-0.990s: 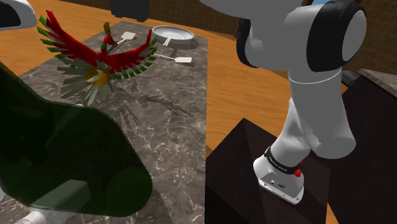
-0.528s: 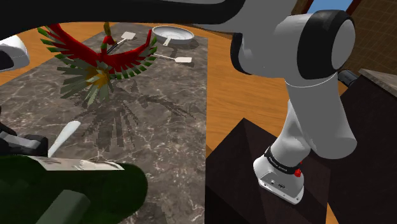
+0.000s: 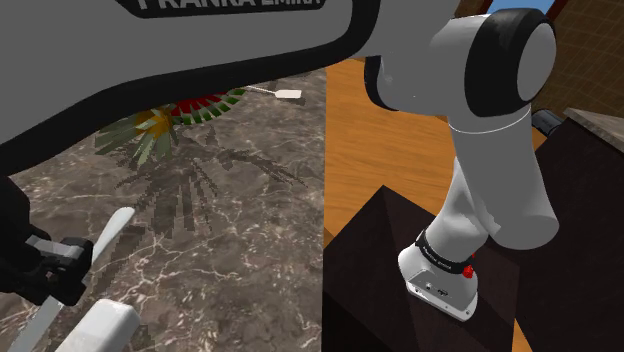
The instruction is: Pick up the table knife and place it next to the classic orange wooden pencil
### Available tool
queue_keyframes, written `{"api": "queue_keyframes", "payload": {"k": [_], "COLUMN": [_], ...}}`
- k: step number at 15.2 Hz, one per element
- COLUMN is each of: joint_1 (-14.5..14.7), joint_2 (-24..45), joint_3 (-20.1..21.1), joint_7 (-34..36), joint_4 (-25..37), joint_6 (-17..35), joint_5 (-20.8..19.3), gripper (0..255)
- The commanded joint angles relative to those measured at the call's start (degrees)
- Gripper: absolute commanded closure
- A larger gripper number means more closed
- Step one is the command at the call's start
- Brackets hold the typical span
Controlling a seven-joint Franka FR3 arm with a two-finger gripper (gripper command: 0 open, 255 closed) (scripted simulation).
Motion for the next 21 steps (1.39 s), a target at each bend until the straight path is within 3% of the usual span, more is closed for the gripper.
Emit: {"api": "queue_keyframes", "payload": {"k": [1, 5, 6, 11, 15, 21], "joint_1": [-0.1, -0.1, -0.1, -0.1, 4.9, 5.0], "joint_2": [-0.1, -0.1, -0.1, -0.1, 3.1, 3.1], "joint_3": [0.0, 0.0, 0.0, 0.0, -1.0, -1.1], "joint_7": [0.0, 0.0, 0.0, 0.0, -1.4, -1.4], "joint_4": [-0.3, -0.3, -0.3, -0.3, 13.8, 13.8], "joint_6": [0.2, 0.2, 0.2, 0.2, -9.6, -9.6], "joint_5": [0.0, 0.0, 0.0, 0.0, -1.2, -1.2], "gripper": [255, 255, 0, 0, 0, 0]}}
